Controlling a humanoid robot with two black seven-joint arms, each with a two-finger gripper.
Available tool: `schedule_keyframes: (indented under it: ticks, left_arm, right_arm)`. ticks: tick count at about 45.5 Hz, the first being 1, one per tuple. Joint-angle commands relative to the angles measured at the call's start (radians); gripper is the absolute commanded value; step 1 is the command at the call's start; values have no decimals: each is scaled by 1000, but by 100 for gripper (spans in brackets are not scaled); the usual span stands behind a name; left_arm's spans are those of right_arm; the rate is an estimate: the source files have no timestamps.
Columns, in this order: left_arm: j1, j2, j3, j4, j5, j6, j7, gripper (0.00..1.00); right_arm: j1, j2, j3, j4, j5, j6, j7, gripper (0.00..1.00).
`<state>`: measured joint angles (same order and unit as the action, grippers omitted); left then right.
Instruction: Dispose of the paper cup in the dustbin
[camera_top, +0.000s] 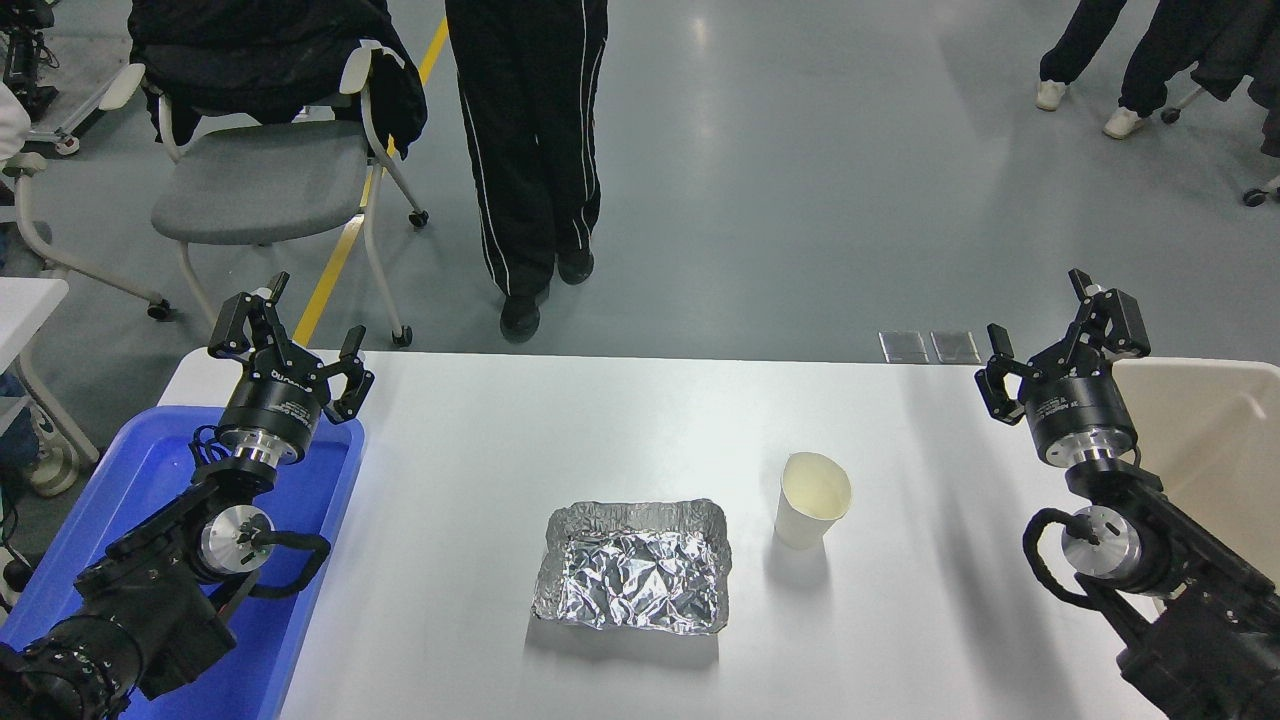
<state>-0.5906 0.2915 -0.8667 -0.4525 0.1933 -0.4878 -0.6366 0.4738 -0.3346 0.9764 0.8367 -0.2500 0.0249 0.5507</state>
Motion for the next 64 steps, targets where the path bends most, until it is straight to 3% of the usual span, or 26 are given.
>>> schedule_keyframes:
  ticks: [1,64]
  left_arm:
    - [0,0,0,0,0,0,2,100]
    - [0,0,0,0,0,0,0,100]
  right_arm:
    - [-1,2,5,-1,0,0,0,100]
    - [-20,-15,-5,-13,-2,18,32,100]
